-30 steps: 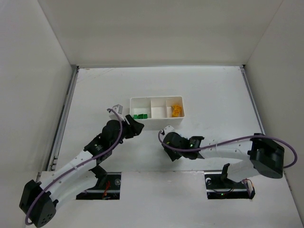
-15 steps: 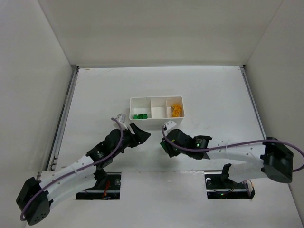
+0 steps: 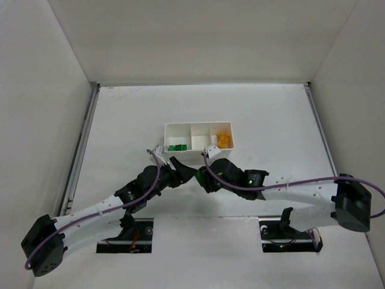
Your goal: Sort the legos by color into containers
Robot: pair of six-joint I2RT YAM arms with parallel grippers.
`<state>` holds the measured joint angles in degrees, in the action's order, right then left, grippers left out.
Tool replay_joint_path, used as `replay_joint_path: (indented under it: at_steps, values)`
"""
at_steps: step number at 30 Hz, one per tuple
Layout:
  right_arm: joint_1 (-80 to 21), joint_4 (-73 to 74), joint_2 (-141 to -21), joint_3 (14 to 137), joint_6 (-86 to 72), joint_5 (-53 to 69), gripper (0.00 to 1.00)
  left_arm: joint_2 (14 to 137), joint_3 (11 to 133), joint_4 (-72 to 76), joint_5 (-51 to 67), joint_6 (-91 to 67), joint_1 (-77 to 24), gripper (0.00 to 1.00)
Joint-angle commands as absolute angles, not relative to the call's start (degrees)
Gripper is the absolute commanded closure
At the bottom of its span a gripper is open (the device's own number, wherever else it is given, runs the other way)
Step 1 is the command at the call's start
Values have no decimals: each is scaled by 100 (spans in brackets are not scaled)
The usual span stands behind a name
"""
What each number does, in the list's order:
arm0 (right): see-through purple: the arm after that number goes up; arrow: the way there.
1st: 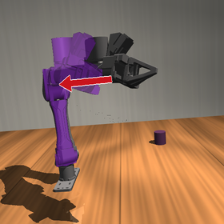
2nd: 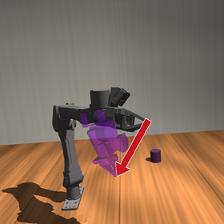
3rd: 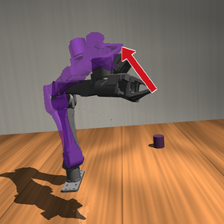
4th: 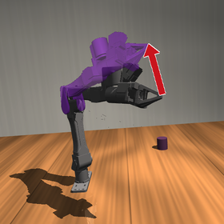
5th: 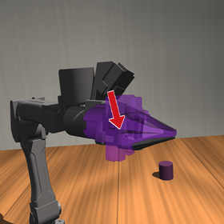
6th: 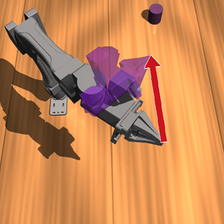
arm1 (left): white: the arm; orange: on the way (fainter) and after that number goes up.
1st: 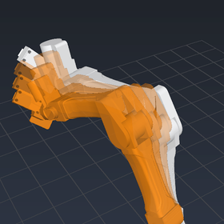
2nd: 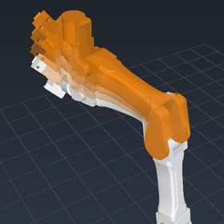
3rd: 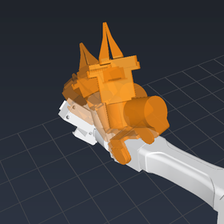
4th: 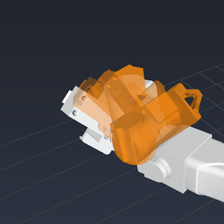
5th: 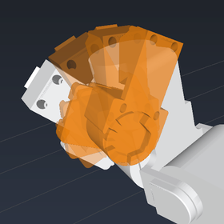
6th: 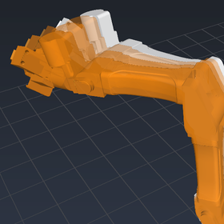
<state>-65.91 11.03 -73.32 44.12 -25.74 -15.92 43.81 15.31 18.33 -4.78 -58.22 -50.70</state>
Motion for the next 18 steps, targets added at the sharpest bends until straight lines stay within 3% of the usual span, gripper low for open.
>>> replay_joint_path:
  at_steps: [1, 18]
  values:
    - [-6491, 554, -7339, 4667, -2672, -1617, 71, 4535, 1503, 2311, -562, -5871, -5111, 43]
    - [-6403, 132, -7374, 4553, -2892, -1257, 71, 5344, 1406, 3541, -773, -5871, -5207, 55]
